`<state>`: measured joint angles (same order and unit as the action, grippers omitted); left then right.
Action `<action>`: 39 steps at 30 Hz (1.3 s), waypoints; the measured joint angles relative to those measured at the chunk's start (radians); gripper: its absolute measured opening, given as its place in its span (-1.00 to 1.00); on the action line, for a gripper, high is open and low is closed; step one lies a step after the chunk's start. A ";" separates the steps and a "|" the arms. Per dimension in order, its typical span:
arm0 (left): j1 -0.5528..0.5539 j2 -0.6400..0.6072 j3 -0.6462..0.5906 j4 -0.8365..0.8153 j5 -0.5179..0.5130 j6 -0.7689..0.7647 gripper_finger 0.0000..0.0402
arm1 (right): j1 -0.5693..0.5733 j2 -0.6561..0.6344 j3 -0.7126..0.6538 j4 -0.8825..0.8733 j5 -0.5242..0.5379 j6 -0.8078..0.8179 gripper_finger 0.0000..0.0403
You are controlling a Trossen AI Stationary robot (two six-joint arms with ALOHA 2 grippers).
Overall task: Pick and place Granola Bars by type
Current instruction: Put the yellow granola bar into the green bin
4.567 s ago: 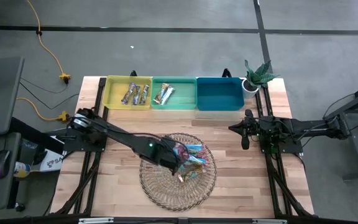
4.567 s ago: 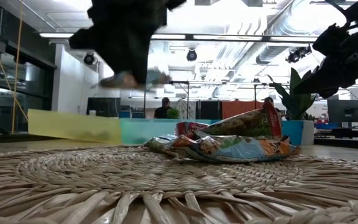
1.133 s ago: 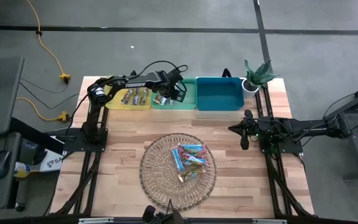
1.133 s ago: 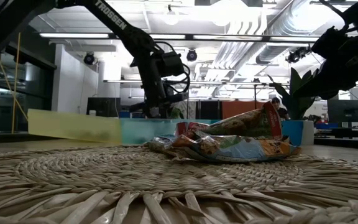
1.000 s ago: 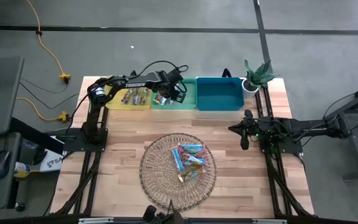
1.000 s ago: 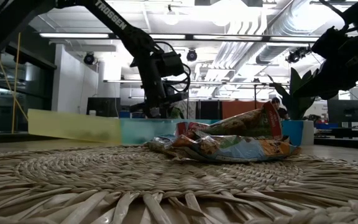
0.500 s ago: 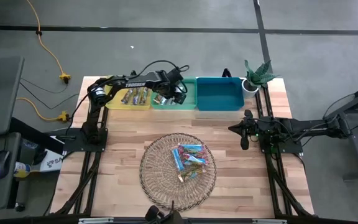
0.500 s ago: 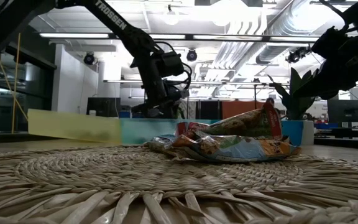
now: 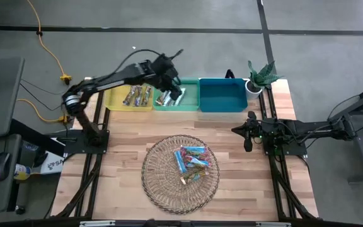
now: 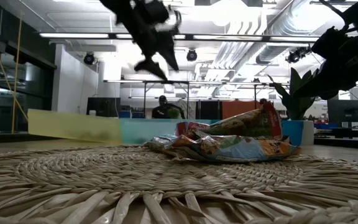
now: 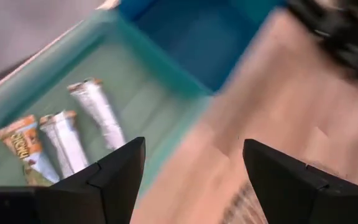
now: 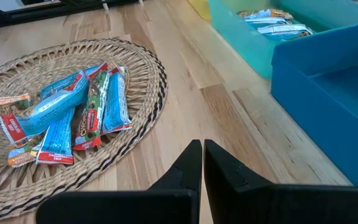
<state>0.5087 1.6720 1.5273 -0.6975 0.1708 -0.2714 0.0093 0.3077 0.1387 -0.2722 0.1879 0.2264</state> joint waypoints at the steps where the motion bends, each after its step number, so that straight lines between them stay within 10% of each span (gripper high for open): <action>1: -0.012 -0.034 -0.013 -0.006 0.012 0.029 0.33 | 0.000 0.000 0.000 0.000 0.000 0.000 -1.00; 14: -0.301 -0.386 -0.402 0.018 0.246 0.249 0.34 | 0.000 0.000 0.000 0.000 0.000 0.000 -1.00; 28: -0.710 -0.276 -0.527 0.260 -0.126 0.953 0.34 | 0.000 -0.001 0.000 -0.001 0.000 0.000 -1.00; 39: -0.787 -0.076 -0.529 0.326 -0.153 1.274 0.33 | 0.000 0.000 0.000 0.000 0.000 0.000 -1.00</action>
<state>-0.2787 1.5958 0.9985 -0.3718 0.0183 1.0029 0.0093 0.3077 0.1383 -0.2722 0.1879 0.2264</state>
